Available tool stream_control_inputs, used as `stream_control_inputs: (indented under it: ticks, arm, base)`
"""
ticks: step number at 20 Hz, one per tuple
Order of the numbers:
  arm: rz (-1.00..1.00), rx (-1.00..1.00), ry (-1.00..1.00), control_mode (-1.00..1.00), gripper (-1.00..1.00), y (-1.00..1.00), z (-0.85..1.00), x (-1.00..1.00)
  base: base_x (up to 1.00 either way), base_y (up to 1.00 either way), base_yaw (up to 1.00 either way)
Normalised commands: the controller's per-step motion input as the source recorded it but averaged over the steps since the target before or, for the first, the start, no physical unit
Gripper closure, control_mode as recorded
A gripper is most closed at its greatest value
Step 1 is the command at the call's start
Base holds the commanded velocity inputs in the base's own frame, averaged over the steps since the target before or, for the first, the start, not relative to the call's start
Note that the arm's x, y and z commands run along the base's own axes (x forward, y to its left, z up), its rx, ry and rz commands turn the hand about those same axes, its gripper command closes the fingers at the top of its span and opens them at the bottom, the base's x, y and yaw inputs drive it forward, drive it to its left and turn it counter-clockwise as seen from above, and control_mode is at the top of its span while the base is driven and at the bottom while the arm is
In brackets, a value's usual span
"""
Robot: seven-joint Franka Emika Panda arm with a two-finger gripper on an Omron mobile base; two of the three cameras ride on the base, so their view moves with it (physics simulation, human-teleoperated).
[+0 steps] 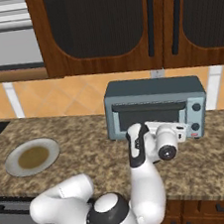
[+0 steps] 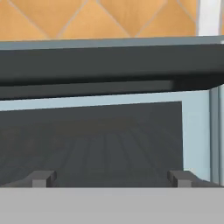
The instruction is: Pick up the kebab skewer and baguette bread, and place them inside the toaster oven. Close the toaster oven door and start by setting the timer.
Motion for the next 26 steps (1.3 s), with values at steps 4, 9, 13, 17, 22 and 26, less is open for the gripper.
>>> stream_control_inputs:
  ticks: [4, 9, 13, 17, 22, 26]
  arm:
    - [-0.02, 0.04, 0.00, -1.00, -1.00, -0.69, 0.00, -0.50]
    - [-0.01, 0.02, 0.00, -1.00, -1.00, -0.58, 0.00, -0.26]
    - [0.00, 0.00, 0.00, -1.00, -1.00, -0.36, 0.00, 0.00]
    - [0.02, 0.00, 0.00, -1.00, -1.00, -0.24, -0.08, 0.00]
    - [0.03, 0.00, 0.00, -1.00, -1.00, -0.04, -0.15, 0.00]
    - [0.00, 0.00, 0.00, -1.00, -1.00, 0.00, -0.09, 0.00]
  base:
    - [0.00, 0.00, 0.00]
    - [0.00, 0.00, 0.00]
    - [0.00, 0.00, 0.00]
    - [0.00, 0.00, 0.00]
    - [0.00, 0.00, 0.00]
    - [0.00, 0.00, 0.00]
